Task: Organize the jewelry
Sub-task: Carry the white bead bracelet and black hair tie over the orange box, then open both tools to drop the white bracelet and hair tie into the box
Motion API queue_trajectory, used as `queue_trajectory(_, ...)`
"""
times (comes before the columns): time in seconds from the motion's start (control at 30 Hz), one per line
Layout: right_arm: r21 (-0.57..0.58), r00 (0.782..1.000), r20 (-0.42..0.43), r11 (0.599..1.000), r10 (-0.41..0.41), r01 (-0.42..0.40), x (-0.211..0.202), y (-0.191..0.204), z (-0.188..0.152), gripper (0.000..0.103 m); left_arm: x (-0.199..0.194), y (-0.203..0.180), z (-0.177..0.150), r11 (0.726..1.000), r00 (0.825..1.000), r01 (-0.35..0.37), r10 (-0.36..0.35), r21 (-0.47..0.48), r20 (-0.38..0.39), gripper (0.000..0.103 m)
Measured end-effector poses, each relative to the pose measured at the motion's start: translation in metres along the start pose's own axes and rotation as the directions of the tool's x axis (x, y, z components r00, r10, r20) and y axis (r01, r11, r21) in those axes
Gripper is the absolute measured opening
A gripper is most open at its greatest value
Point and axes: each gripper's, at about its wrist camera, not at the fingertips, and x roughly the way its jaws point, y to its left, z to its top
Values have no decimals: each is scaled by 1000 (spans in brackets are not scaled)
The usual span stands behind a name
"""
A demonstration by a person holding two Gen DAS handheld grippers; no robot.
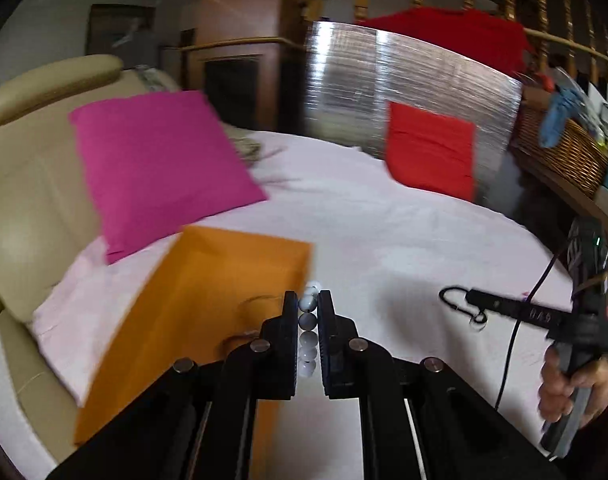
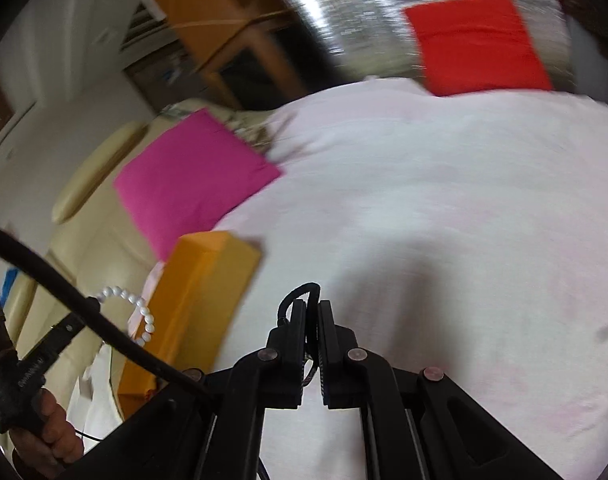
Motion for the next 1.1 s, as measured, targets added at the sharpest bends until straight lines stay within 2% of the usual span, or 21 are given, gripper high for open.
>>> queue_trajectory(0.2,-149,997,-65,988,36,-45,40,85,3,6,5,59,-27,995,997,-68,64,-74,-48,10)
queue_trajectory(0.43,-261,991,-127,963,35,-67,89,148,8,6,39,95,-28,986,989,-115,103,-119,-103,10)
queue_trajectory(0.57,-311,986,-169,949,3,-57,120,169,11,6,57,111,-35,981,981,-126,102,-144,-166,10)
queue_trajectory(0.8,-384,964,-262,922,-56,-51,188,205,10,6,73,127,-49,973,964,-156,111,-173,-242,10)
queue_trajectory(0.97,-389,945,-305,921,-114,-14,227,214,9,7,84,137,-54,970,950,-153,93,-187,-297,10)
queue_trajectory(1.07,-350,940,-320,937,-117,-2,237,208,15,15,86,140,-56,970,947,-144,78,-194,-311,12)
queue_trajectory(1.1,-328,943,-314,945,-107,-2,236,205,18,25,86,141,-57,970,946,-148,81,-193,-315,18)
